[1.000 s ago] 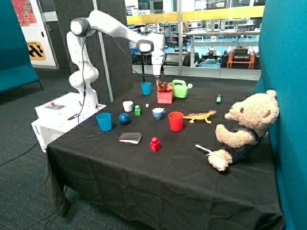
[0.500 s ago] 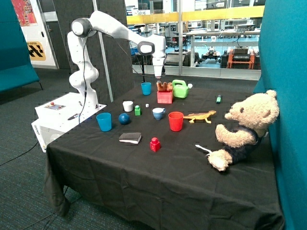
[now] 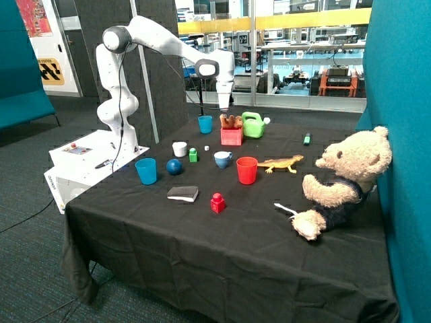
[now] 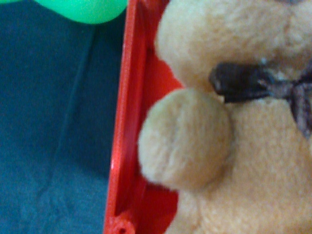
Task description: Put the ball in the red pot
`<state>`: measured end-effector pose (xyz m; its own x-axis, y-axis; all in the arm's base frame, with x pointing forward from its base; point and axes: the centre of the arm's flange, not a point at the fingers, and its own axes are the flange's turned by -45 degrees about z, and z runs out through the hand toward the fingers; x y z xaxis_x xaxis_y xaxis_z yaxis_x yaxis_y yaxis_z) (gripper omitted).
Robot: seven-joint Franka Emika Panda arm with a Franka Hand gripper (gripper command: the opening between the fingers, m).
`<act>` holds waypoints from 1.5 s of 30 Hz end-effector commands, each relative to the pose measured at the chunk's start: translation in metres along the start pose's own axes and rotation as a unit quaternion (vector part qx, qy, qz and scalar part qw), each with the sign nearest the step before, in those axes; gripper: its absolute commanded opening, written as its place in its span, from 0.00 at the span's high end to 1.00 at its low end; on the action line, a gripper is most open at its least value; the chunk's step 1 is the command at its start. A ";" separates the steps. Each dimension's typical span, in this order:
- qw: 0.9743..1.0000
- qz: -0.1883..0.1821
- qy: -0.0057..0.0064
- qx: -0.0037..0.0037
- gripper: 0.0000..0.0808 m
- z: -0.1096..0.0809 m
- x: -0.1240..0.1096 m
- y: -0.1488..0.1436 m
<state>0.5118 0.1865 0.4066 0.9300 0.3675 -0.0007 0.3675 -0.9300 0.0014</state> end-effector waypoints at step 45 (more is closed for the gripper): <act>1.000 0.012 0.000 0.001 0.12 0.035 0.029 -0.013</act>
<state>0.5277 0.2016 0.3757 0.9405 0.3397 0.0069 0.3397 -0.9405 -0.0006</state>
